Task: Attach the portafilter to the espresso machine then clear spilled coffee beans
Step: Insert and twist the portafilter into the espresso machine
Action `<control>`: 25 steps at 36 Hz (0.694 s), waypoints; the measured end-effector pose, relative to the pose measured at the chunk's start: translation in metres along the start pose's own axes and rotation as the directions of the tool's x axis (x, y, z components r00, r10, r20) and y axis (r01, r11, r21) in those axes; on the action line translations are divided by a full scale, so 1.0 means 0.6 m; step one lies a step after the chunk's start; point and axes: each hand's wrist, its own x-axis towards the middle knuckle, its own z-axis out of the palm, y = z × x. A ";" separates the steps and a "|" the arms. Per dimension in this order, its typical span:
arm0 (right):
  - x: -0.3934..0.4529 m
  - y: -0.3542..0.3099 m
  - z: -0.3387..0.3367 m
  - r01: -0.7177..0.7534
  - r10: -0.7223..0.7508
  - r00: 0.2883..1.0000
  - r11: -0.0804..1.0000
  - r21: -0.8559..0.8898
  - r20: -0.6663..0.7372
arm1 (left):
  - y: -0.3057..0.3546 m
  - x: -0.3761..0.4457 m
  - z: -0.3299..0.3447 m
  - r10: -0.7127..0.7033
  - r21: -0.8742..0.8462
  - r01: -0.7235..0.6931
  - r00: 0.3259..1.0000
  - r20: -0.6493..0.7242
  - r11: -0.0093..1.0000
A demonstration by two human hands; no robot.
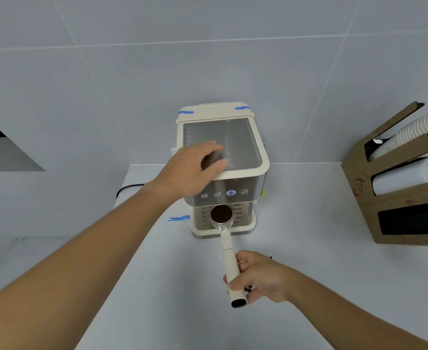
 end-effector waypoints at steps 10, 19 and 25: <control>0.027 -0.039 0.005 0.064 -0.064 0.998 0.991 0.113 0.003 | -0.019 0.080 0.011 -0.023 0.322 -0.060 0.968 0.249 0.945; 0.043 -0.049 0.006 0.095 -0.095 0.995 0.984 0.150 -0.007 | -0.018 0.079 0.014 -0.037 0.319 -0.040 0.972 0.234 0.947; 0.051 -0.055 0.003 0.125 -0.125 0.992 0.975 0.183 -0.013 | -0.017 0.079 0.015 -0.041 0.310 -0.030 0.975 0.219 0.950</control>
